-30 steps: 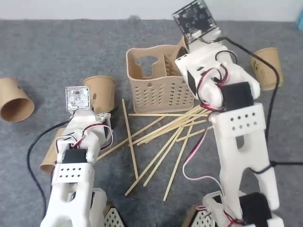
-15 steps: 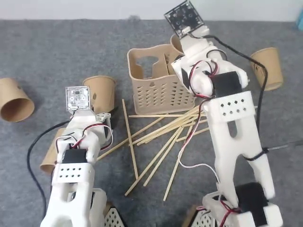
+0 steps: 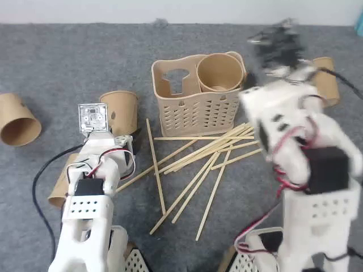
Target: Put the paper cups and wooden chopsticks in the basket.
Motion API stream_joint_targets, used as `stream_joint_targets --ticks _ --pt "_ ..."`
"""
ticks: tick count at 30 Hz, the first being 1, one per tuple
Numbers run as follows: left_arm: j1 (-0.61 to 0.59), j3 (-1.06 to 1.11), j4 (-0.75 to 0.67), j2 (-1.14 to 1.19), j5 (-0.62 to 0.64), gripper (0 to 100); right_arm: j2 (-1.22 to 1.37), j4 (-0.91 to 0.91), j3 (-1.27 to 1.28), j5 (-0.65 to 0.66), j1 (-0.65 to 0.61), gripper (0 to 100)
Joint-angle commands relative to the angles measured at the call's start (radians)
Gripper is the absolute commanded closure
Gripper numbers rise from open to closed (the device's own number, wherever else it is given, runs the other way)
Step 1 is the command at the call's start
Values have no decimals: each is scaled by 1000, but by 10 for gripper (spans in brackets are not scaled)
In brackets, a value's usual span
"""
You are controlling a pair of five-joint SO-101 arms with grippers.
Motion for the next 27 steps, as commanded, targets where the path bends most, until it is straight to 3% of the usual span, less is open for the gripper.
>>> stream_joint_targets --ticks 1,5,9,12,27 --pt "-6 -2 -21 -28 -12 728 -4 -73 78 -86 232 779" --pt "-6 4 -25 -28 -12 728 99 -311 321 -130 380 810" --pt "-5 4 -25 -28 -12 728 226 -576 436 -127 433 985" --pt "-5 4 -26 -28 -12 728 346 -720 428 -146 450 957" --pt "-2 7 -60 -28 -14 728 1133 -786 -313 -275 455 951"
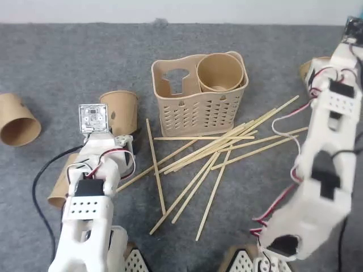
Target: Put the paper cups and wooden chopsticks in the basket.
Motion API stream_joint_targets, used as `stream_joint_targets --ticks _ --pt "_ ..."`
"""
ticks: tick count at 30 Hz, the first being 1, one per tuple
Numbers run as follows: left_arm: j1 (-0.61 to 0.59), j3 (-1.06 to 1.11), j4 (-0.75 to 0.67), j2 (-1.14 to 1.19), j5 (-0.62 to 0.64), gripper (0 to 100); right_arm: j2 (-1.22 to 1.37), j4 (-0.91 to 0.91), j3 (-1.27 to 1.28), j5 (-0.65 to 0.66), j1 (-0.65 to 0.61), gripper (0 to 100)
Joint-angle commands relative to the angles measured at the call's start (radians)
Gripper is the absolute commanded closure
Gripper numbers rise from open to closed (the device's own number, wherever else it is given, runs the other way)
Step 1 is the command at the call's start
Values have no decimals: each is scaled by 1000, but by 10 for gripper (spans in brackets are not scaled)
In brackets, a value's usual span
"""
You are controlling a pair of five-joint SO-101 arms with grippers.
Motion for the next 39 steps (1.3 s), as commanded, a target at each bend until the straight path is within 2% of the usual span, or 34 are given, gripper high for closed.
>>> stream_joint_targets --ticks 1,6,13,20,26,34,37,39 --pt "-2 -5 -28 -28 -8 728 125 -21 -242 -14 13 951" --pt "0 -5 -29 -28 -8 728 311 -19 -502 -8 -8 947" --pt "0 -5 -31 -28 -8 728 541 -18 -816 157 -62 950" --pt "0 -5 -31 -28 -8 728 746 133 -1040 189 -25 951" --pt "0 -5 -31 -28 -8 728 789 456 -1201 285 21 951" --pt "-5 -5 -31 -28 -8 728 788 1040 -1487 402 94 952" --pt "-6 -5 -31 -28 -8 728 762 1216 -1453 520 108 952" --pt "-6 -5 -31 -28 -8 728 746 1227 -1405 562 140 965"
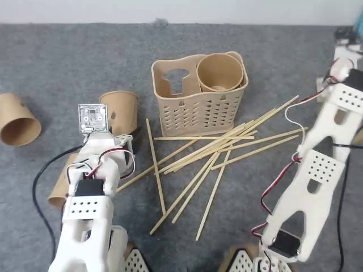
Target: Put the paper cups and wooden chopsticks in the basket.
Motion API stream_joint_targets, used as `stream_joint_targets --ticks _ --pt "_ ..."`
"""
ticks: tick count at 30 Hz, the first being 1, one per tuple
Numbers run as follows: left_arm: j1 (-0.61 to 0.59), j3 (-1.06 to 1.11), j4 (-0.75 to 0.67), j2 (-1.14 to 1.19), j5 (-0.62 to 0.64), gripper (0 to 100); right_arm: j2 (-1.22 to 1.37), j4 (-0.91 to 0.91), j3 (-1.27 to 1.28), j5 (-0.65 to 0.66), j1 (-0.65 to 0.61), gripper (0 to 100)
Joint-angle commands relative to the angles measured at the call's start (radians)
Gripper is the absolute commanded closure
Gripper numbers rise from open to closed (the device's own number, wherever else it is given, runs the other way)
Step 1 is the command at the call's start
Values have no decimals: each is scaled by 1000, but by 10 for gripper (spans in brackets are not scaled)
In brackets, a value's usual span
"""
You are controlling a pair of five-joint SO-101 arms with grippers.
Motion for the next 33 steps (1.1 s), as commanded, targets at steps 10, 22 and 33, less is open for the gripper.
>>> stream_joint_targets --ticks 10,22,33 --pt "-6 -5 -25 -28 -8 728 -140 74 31 170 355 991" --pt "-6 -5 -25 -28 -8 728 -162 76 31 377 668 991" --pt "-6 -5 -25 -28 -8 728 -578 74 560 563 789 989"
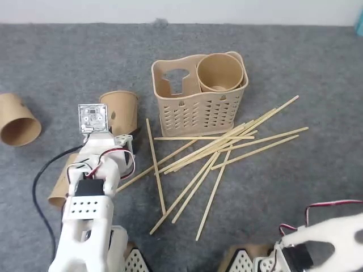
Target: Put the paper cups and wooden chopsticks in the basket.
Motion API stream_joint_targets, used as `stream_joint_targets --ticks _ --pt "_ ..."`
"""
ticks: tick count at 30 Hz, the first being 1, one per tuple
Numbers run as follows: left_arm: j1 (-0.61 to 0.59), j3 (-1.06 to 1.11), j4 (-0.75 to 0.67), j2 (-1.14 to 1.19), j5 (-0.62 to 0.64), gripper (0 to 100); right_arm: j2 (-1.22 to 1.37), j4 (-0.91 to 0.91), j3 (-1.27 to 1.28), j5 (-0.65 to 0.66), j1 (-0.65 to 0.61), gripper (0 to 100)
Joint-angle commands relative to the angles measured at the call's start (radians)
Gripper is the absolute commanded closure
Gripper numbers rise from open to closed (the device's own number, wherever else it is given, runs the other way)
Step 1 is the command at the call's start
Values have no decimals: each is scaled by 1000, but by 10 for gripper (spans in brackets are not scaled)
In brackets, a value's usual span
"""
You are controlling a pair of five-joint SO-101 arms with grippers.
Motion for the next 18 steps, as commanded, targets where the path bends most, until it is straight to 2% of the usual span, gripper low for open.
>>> stream_joint_targets --ticks 1,3,6,9,18 --pt "-5 -5 -25 -28 -8 728 -294 45 227 46 12 988" --pt "-5 -5 -25 -28 -8 728 -427 42 370 52 13 966" --pt "-5 -5 -21 -28 -8 728 -602 36 543 118 25 875" --pt "-5 -5 -20 -28 -8 728 -691 16 651 178 27 815" --pt "-5 -5 -20 -28 -8 728 -662 -202 678 77 51 847"
